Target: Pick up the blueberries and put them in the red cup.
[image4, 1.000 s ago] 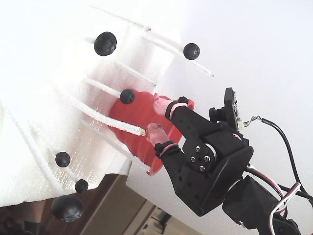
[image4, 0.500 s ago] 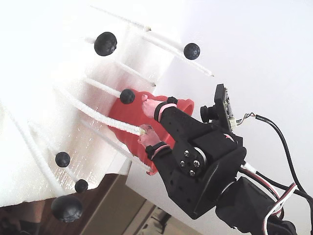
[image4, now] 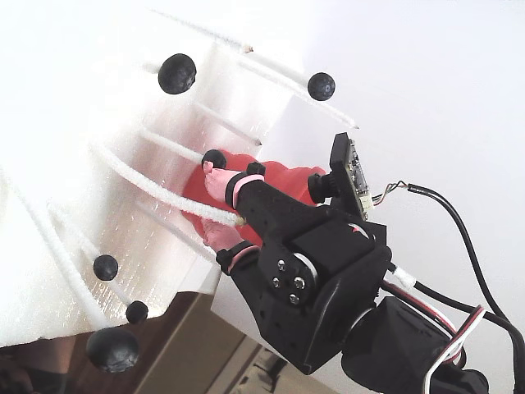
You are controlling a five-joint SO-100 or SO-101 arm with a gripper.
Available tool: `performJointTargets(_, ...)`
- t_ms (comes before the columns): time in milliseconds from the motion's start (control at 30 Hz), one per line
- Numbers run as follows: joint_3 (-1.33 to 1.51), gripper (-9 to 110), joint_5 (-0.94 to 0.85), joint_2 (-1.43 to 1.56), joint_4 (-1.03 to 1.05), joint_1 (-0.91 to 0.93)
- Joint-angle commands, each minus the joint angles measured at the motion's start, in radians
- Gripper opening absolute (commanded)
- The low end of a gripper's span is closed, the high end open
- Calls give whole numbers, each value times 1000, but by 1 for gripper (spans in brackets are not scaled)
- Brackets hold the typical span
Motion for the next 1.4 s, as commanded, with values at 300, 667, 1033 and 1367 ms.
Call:
performJointTargets(300,-31,14,-52,29,6,17)
performJointTargets(667,-89,14,-87,-11,3,25)
performJointTargets(1033,-110,14,-106,-41,-8,15)
performJointTargets(1367,-140,14,-123,-64,-12,3)
